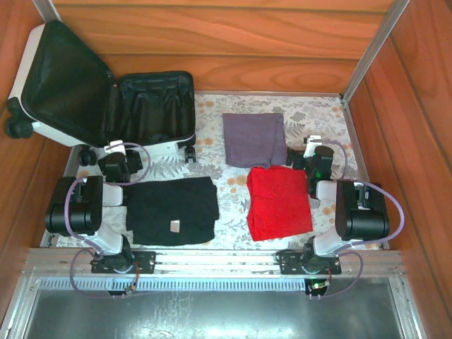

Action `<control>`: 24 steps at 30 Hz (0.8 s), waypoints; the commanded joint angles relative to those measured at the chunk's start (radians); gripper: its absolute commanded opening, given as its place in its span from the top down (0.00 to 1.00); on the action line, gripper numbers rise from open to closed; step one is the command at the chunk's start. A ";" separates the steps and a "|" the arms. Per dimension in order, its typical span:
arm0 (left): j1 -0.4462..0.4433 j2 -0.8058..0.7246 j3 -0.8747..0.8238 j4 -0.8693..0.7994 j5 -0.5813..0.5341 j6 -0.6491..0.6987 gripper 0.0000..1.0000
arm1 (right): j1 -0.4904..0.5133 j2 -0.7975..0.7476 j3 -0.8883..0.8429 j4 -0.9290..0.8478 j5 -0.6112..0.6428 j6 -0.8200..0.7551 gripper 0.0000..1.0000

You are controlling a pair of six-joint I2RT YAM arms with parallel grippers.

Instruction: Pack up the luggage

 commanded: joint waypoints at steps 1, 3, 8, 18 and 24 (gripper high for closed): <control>-0.006 -0.004 0.024 0.048 0.011 -0.006 0.00 | 0.011 -0.008 0.004 0.002 -0.015 -0.007 0.01; -0.007 0.001 0.027 0.047 0.011 0.000 0.00 | 0.011 -0.010 0.004 0.003 -0.015 -0.006 0.01; -0.009 -0.001 0.026 0.047 0.010 0.001 0.00 | 0.011 -0.011 0.004 0.001 -0.015 -0.003 0.01; -0.009 0.000 0.027 0.048 0.006 0.000 0.00 | 0.011 -0.011 0.006 -0.002 -0.010 0.000 0.01; -0.025 -0.003 0.027 0.050 -0.017 0.012 0.00 | 0.011 -0.014 0.002 0.002 -0.010 0.000 0.03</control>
